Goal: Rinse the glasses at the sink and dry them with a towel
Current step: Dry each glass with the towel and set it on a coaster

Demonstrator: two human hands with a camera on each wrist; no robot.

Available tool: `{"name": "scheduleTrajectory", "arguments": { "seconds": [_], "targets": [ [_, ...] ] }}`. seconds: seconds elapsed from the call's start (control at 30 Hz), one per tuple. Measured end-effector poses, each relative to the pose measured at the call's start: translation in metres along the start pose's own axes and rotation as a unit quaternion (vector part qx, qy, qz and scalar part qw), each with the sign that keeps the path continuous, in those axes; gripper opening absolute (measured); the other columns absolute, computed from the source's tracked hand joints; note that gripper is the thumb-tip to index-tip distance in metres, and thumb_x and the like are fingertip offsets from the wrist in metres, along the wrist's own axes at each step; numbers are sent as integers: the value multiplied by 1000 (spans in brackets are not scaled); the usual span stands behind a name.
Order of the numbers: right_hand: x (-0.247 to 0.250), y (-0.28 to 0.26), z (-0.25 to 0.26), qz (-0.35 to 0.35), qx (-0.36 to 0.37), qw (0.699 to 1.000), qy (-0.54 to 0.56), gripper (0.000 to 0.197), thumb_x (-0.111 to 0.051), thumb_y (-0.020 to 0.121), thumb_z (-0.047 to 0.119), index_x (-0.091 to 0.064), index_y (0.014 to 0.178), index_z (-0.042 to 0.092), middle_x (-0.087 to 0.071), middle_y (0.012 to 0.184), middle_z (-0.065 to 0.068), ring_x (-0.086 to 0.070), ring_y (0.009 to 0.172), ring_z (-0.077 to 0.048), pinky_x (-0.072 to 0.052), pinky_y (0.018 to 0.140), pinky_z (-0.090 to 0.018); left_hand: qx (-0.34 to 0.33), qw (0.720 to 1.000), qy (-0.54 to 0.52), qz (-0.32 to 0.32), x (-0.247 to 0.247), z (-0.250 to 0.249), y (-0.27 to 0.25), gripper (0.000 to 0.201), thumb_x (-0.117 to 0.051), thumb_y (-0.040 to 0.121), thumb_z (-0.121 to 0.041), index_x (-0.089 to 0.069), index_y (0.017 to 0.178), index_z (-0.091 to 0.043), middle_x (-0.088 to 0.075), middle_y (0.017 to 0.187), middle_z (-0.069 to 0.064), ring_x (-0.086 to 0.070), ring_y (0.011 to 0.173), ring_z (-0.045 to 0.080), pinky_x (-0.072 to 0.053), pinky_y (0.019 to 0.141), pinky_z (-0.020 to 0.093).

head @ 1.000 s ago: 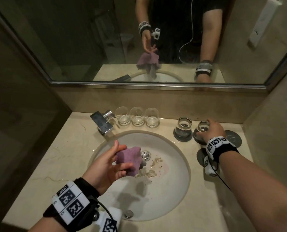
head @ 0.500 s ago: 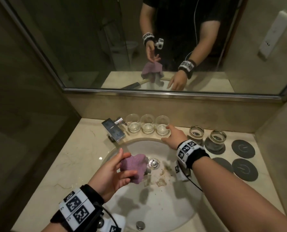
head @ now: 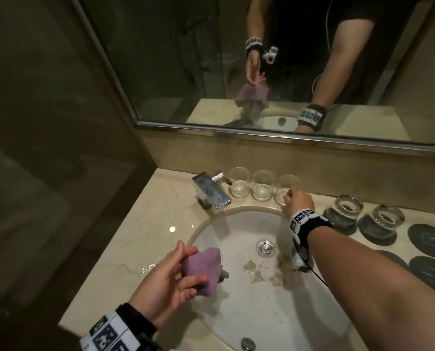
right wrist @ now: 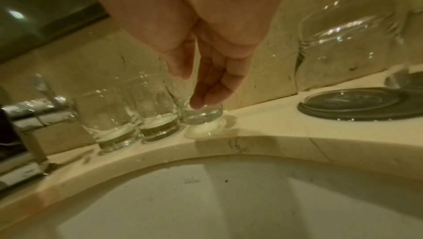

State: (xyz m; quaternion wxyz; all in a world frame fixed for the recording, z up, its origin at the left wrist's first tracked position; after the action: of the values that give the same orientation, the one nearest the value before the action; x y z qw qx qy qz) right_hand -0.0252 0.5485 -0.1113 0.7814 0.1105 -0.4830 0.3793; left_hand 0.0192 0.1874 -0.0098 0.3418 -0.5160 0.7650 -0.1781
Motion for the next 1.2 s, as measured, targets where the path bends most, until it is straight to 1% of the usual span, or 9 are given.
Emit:
{"name": "scheduleTrajectory", "arguments": {
  "seconds": [0.17,0.37,0.5,0.6,0.73,0.9,1.0,1.07,1.2],
  "targets": [
    [4,-41,-1,-39,17,995,95,10,-53,96,16,-52,86,14,-65,88,-18,-52,74,-27,-37,66,-28,-8,1000,16,20,-7,-15,-5,59,-51,82,-50,-55,124,-8,-58,120,20,-68,74,25,-54,51,28],
    [14,-119,19,-32,76,982,170,10,-56,95,22,-53,86,21,-67,79,-7,-65,72,-26,-55,70,-37,-30,995,72,59,-36,-40,-4,54,-46,88,-52,-54,123,-11,-55,126,20,-64,71,18,-55,57,25],
    [20,-172,39,0,78,954,290,9,-56,95,18,-56,86,18,-69,79,-7,-66,68,-20,-56,63,-33,-46,989,122,73,-48,-45,5,54,-42,96,-52,-49,130,-10,-54,127,19,-63,89,24,-54,61,26],
    [28,-198,46,30,10,865,502,11,-53,97,12,-56,87,8,-69,77,-18,-63,62,-25,-54,57,-33,-80,985,142,52,-52,-53,11,49,-47,95,-50,-55,123,-11,-56,120,18,-63,78,21,-51,60,26],
    [42,-220,65,91,-44,711,696,12,-46,100,12,-50,89,7,-67,75,-19,-62,55,-19,-54,53,-24,-105,982,152,25,-51,-61,16,47,-54,93,-48,-59,113,-6,-63,86,17,-54,56,18,-48,54,29],
    [65,-243,93,150,-65,432,887,12,-56,87,19,-59,81,9,-66,65,-9,-59,46,-12,-51,44,-23,-102,982,155,41,-54,-65,18,42,-55,91,-50,-61,107,-11,-62,82,17,-54,62,22,-51,57,32],
    [74,-255,109,179,1,308,934,14,-81,70,8,-70,78,5,-67,65,-10,-61,47,-16,-52,44,-26,-105,978,171,60,-60,-64,14,42,-50,92,-53,-59,108,-15,-62,83,14,-54,69,25,-45,59,31],
    [76,-261,118,203,36,275,939,15,-81,71,3,-72,82,0,-70,70,-15,-65,53,-22,-55,50,-31,-108,976,174,67,-61,-64,13,43,-49,92,-54,-59,108,-16,-62,83,16,-53,63,22,-42,58,29],
    [78,-262,124,223,61,269,935,16,-63,90,9,-70,93,-5,-71,84,-23,-69,67,-30,-56,63,-39,-108,974,186,76,-61,-62,11,43,-49,92,-54,-59,108,-16,-61,78,15,-49,51,18,-41,53,26]
  ]
}}
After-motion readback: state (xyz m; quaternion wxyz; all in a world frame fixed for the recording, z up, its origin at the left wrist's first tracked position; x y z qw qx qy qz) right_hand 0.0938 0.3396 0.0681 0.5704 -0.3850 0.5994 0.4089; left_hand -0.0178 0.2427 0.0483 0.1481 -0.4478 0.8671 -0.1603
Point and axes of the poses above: each hand's wrist, its own y-axis towards the middle knuckle, its own x-axis out of the back of the hand, z = x × y, the point moved 5 cm from there along y, towards the middle knuckle
